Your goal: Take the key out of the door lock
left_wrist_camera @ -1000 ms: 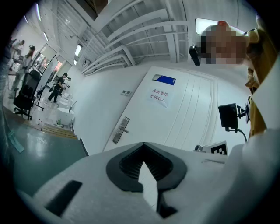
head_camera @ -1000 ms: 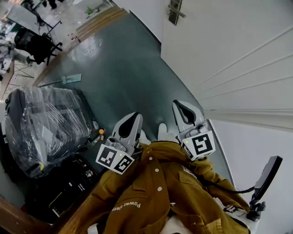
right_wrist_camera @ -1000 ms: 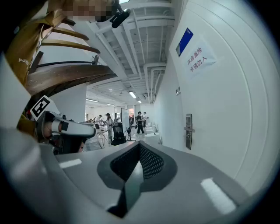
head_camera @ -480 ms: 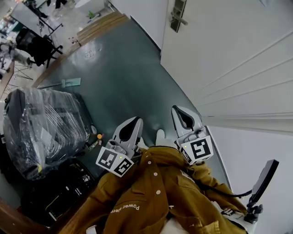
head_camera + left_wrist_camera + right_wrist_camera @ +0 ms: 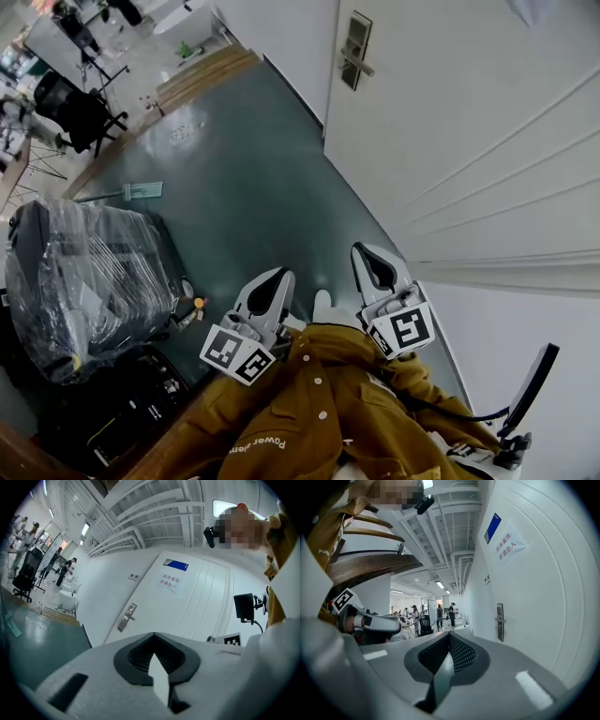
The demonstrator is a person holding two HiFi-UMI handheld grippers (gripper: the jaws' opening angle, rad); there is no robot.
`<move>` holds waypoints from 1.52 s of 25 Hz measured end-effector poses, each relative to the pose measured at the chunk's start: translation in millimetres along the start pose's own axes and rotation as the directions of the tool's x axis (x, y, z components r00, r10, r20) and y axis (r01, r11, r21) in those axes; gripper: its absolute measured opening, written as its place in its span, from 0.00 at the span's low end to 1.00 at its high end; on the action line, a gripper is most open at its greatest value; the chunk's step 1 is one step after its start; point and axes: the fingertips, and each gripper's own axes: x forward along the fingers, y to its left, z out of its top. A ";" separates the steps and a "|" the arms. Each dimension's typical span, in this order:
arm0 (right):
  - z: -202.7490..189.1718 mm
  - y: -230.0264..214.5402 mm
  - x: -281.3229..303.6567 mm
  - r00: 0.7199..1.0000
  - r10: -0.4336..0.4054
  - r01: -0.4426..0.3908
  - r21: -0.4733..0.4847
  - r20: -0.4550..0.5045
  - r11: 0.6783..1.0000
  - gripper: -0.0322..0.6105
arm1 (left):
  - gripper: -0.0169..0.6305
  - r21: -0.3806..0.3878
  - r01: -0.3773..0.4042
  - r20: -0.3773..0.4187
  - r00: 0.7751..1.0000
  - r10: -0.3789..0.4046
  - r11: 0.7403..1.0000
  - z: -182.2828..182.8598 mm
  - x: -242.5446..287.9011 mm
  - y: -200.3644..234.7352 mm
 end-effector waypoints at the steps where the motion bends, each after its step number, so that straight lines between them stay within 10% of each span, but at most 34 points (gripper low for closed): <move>1: -1.5 -5.4 -0.4 1.000 0.001 -0.001 0.000 0.000 1.000 0.06 | 0.02 0.002 -0.003 0.000 1.000 0.003 1.000 -2.8 2.0 -3.4; 38: 68.4 -199.7 289.9 0.947 -0.320 0.315 -0.092 -0.040 0.945 0.06 | 0.02 -0.073 0.172 -0.077 0.981 -0.178 0.982 159.9 254.5 227.0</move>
